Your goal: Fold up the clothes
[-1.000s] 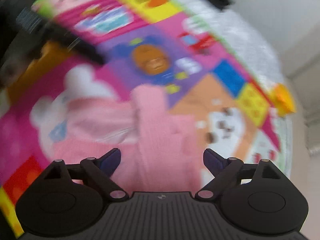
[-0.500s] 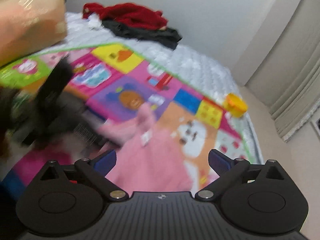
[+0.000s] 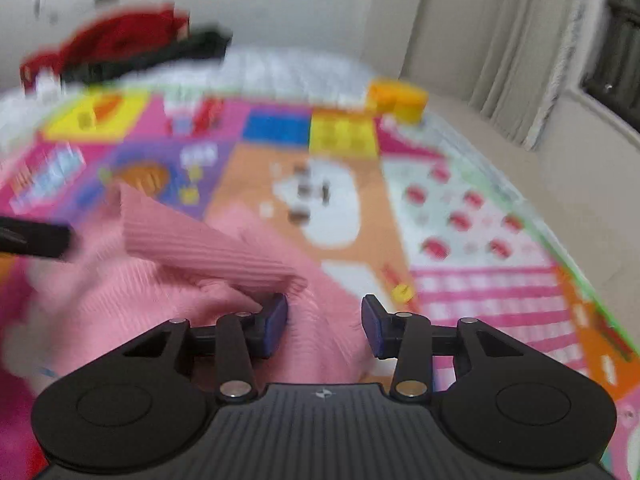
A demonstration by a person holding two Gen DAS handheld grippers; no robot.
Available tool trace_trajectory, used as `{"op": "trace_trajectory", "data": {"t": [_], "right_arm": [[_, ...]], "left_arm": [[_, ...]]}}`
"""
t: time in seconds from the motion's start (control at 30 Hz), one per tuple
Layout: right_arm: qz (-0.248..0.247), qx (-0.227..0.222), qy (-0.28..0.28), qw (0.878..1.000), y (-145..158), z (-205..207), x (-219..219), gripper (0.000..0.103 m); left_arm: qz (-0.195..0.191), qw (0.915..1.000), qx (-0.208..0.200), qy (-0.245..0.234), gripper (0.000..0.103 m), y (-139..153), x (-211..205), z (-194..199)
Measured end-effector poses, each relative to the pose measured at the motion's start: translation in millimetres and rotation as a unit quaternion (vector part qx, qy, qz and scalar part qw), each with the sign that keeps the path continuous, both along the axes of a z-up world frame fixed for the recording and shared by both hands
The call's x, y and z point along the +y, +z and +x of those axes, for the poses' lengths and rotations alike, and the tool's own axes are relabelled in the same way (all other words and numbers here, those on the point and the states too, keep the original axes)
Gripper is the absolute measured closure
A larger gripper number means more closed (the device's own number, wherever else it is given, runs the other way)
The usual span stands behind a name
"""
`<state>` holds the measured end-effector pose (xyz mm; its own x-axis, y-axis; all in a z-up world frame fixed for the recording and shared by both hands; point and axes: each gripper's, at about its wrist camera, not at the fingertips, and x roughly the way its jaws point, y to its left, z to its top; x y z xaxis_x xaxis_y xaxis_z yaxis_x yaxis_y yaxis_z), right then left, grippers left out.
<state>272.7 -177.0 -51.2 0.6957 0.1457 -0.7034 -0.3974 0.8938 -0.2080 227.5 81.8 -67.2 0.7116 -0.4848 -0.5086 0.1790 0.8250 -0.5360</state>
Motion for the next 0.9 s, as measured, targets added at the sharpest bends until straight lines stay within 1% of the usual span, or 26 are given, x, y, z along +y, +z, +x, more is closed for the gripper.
{"op": "trace_trajectory", "data": {"t": [0.03, 0.07, 0.17, 0.23, 0.27, 0.3, 0.33, 0.37, 0.4, 0.47, 0.53, 0.6, 0.67, 0.7, 0.73, 0.77, 0.8, 0.83, 0.9], "right_arm": [[-0.017, 0.009, 0.006, 1.000, -12.5, 9.2, 3.6, 0.063], [-0.028, 0.007, 0.011, 1.000, -19.1, 13.5, 5.1, 0.063], [-0.004, 0.008, -0.019, 1.000, -14.0, 25.9, -3.3, 0.053], [0.026, 0.002, -0.054, 0.998, -1.8, 31.2, -13.9, 0.053], [0.052, -0.002, -0.066, 0.996, 6.7, 27.8, -20.8, 0.049], [0.078, -0.006, -0.079, 0.994, 15.3, 24.4, -27.6, 0.040], [0.100, -0.010, -0.088, 0.991, 23.4, 19.4, -33.5, 0.035], [0.107, -0.018, -0.080, 0.991, 30.4, 8.3, -35.6, 0.028], [0.114, -0.024, -0.071, 0.991, 36.9, -3.2, -37.4, 0.023], [0.125, -0.021, -0.042, 0.991, 44.0, -30.3, -39.6, 0.017], [0.145, -0.011, -0.027, 0.989, 46.2, -56.3, -43.6, 0.017], [0.174, 0.003, -0.031, 0.984, 43.2, -75.1, -49.0, 0.014], [0.201, 0.028, -0.044, 0.978, 32.0, -84.9, -51.3, 0.009], [0.211, 0.042, -0.052, 0.975, 24.8, -87.7, -51.1, 0.009], [0.219, 0.055, -0.056, 0.973, 18.4, -89.2, -50.2, 0.011], [0.222, 0.061, -0.045, 0.972, 15.3, -85.4, -46.5, 0.028], [0.224, 0.067, -0.034, 0.972, 12.2, -81.6, -42.7, 0.056], [0.229, 0.070, -0.025, 0.971, 10.9, -78.0, -39.7, 0.065], [0.245, 0.037, -0.035, 0.968, 25.3, -69.9, -40.2, 0.075]], "left_arm": [[0.000, 0.9999, -0.003, -0.011, 0.000, 0.4, -3.3, -0.9], [0.000, 0.9997, -0.007, -0.023, 0.000, 0.8, -6.5, -1.8], [0.000, 0.9983, -0.017, -0.057, 0.000, 1.9, -16.4, -4.5], [0.011, 0.9977, -0.014, -0.065, 0.000, -1.2, -22.2, -4.5], [0.015, 0.9977, -0.011, -0.066, 0.000, -2.9, -24.2, -3.9], [0.021, 0.9976, -0.008, -0.065, 0.000, -4.5, -25.2, -3.7], [0.027, 0.9975, -0.005, -0.065, 0.000, -6.0, -26.1, -3.5], [0.028, 0.9976, -0.003, -0.063, 0.000, -6.6, -25.9, -3.4], [0.030, 0.9976, -0.002, -0.062, 0.000, -7.0, -25.5, -3.2], [0.032, 0.9978, 0.001, -0.059, 0.000, -7.8, -24.6, -2.9], [0.034, 0.9978, 0.003, -0.056, 0.000, -8.5, -23.8, -2.6], [0.036, 0.9979, 0.006, -0.053, 0.000, -9.3, -23.0, -2.3], [0.039, 0.9980, 0.009, -0.050, 0.000, -10.1, -22.2, -2.0], [0.040, 0.9980, 0.010, -0.049, 0.000, -10.5, -21.8, -1.9], [0.041, 0.9980, 0.011, -0.047, 0.000, -10.9, -21.4, -1.7], [0.042, 0.9980, 0.013, -0.046, 0.000, -11.3, -21.0, -1.6], [0.040, 0.9981, 0.014, -0.044, 0.000, -11.6, -20.1, -1.3], [0.038, 0.9983, 0.016, -0.042, 0.000, -11.8, -19.2, -1.0], [0.028, 0.9986, 0.016, -0.041, 0.000, -11.9, -17.3, -0.1]]}}
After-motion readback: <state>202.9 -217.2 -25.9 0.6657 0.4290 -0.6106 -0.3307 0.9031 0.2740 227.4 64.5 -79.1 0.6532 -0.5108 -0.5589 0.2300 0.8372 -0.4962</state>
